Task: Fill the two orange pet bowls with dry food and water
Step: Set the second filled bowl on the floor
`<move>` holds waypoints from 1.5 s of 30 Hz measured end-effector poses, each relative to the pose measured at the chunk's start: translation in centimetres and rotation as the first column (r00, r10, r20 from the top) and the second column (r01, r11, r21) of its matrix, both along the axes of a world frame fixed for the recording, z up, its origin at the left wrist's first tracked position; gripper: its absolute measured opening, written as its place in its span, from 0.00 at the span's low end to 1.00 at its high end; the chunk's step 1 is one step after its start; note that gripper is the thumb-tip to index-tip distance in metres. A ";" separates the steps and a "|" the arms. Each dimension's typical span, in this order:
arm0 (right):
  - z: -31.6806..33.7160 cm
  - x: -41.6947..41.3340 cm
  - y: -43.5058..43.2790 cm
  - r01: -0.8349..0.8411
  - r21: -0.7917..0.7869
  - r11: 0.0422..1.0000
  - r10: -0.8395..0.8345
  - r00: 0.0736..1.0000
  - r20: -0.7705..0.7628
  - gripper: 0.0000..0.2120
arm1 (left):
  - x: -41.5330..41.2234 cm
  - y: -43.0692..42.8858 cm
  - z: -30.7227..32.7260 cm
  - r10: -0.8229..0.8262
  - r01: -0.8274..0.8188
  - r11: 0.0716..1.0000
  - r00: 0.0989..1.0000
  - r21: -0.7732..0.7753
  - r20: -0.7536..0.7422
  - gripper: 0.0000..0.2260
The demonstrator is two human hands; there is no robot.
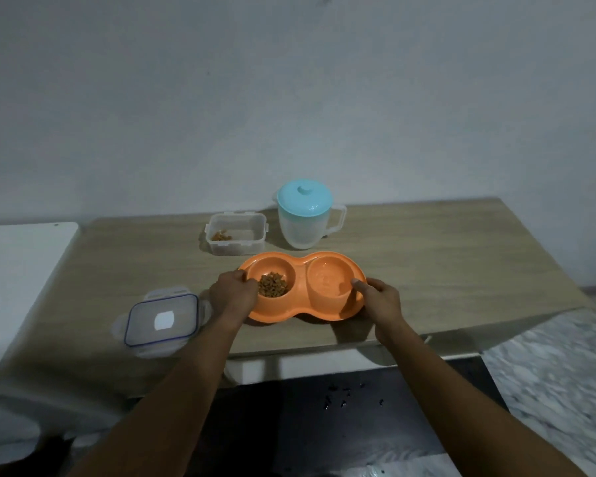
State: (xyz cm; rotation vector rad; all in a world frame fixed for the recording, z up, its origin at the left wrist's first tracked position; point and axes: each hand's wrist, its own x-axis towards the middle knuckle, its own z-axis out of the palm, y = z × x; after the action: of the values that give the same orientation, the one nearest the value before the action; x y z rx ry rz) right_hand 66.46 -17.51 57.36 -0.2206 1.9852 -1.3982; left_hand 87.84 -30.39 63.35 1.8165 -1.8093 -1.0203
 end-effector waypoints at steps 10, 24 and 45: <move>4.5 -9.4 11.1 0.082 -0.168 0.982 -0.080 0.997 0.015 0.23 | -9.8 10.8 4.9 -0.017 0.006 0.997 0.989 -0.078 -0.149 0.13; 11.9 -32.5 36.6 0.192 -0.226 0.955 -0.220 0.970 -0.107 0.21 | -33.9 32.5 8.8 -0.242 0.226 0.970 0.933 -0.092 -0.266 0.09; 1.9 -72.2 55.1 0.472 -0.004 0.882 -0.471 0.879 -0.075 0.15 | -80.6 44.4 -7.3 -0.453 0.519 0.847 0.816 0.111 -0.360 0.20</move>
State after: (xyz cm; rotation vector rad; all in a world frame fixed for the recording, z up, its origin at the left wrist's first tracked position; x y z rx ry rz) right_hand -5.76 37.54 59.29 0.2437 2.2046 -1.6909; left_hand 7.22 14.03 56.06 1.1881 -2.0620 -1.6416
